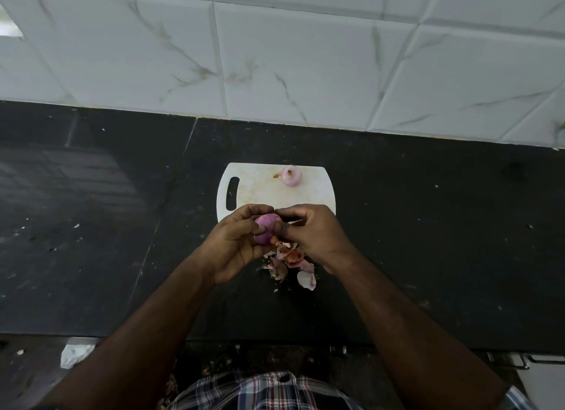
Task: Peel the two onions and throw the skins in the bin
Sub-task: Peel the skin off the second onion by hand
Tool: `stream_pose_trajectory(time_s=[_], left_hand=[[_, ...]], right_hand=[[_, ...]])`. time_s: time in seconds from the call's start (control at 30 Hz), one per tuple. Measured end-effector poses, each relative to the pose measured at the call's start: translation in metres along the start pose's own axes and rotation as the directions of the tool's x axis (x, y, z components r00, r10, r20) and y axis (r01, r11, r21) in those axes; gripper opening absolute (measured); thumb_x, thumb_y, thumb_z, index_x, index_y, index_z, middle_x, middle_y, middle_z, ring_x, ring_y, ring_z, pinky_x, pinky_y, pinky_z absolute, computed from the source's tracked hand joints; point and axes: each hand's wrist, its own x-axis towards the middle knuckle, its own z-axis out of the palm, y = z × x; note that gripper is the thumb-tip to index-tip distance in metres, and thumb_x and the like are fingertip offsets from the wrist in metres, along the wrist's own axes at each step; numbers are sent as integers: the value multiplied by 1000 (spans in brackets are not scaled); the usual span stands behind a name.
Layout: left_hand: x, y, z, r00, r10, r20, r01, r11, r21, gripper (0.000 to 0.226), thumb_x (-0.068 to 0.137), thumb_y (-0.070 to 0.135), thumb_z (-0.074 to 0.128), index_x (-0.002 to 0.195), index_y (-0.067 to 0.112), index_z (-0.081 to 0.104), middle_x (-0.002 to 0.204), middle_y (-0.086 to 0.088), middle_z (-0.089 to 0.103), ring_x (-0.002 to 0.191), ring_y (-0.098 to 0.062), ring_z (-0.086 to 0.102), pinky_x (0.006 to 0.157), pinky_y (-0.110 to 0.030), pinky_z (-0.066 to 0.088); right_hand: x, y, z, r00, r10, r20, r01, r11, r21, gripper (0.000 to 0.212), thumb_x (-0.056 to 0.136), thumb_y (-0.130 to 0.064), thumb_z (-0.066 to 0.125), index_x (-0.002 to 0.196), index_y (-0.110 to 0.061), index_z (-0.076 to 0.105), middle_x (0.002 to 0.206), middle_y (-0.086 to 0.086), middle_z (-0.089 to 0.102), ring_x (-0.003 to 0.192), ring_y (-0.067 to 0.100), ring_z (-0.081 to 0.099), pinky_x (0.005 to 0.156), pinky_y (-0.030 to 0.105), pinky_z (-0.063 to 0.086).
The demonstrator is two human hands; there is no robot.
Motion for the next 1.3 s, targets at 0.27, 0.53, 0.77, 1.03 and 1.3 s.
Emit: stream_pose_trajectory(time_s=[0.27, 0.53, 0.77, 1.03, 1.3], left_hand=[[-2, -1, 3, 1000, 27, -9, -28, 999, -23, 38, 76, 2, 55, 113, 7, 62, 108, -18, 66, 89, -34, 66, 78, -41, 59], [0, 0, 5, 998, 62, -6, -62, 997, 41, 35, 75, 0, 55, 108, 7, 65, 108, -16, 67, 88, -30, 67, 75, -38, 60], [-2, -2, 6, 998, 64, 2, -64, 998, -17, 39, 75, -1, 55, 112, 5, 63, 110, -17, 66, 80, -26, 69, 69, -36, 60], [-2, -1, 8, 997, 72, -22, -71, 997, 27, 35, 73, -2, 55, 105, 6, 67, 108, -15, 68, 84, -28, 70, 68, -36, 61], [-3, -1, 5, 998, 63, -29, -63, 998, -6, 37, 75, 0, 55, 109, 8, 64, 114, -17, 64, 80, -25, 69, 69, -36, 60]], right_hand=[[0, -2, -2, 998, 22, -51, -15, 990, 140, 18, 94, -4, 64, 104, -11, 76, 97, 6, 77, 90, 19, 74, 82, 41, 62], [-3, -10, -1, 999, 47, -25, -39, 971, 235, 13, 84, -14, 78, 97, -16, 76, 88, 3, 76, 77, 21, 75, 67, 32, 61], [-4, -5, 0, 996, 82, -25, -71, 953, 295, 27, 94, 2, 60, 94, -20, 76, 95, 8, 76, 83, 24, 75, 69, 36, 61], [-6, -9, 2, 995, 99, -26, -85, 942, 325, 17, 87, -10, 74, 103, -8, 75, 93, 9, 75, 79, 23, 75, 66, 32, 61], [-9, -9, 2, 987, 157, 27, -153, 888, 434, 17, 98, -4, 57, 103, -7, 73, 103, 17, 73, 80, 19, 74, 66, 29, 60]])
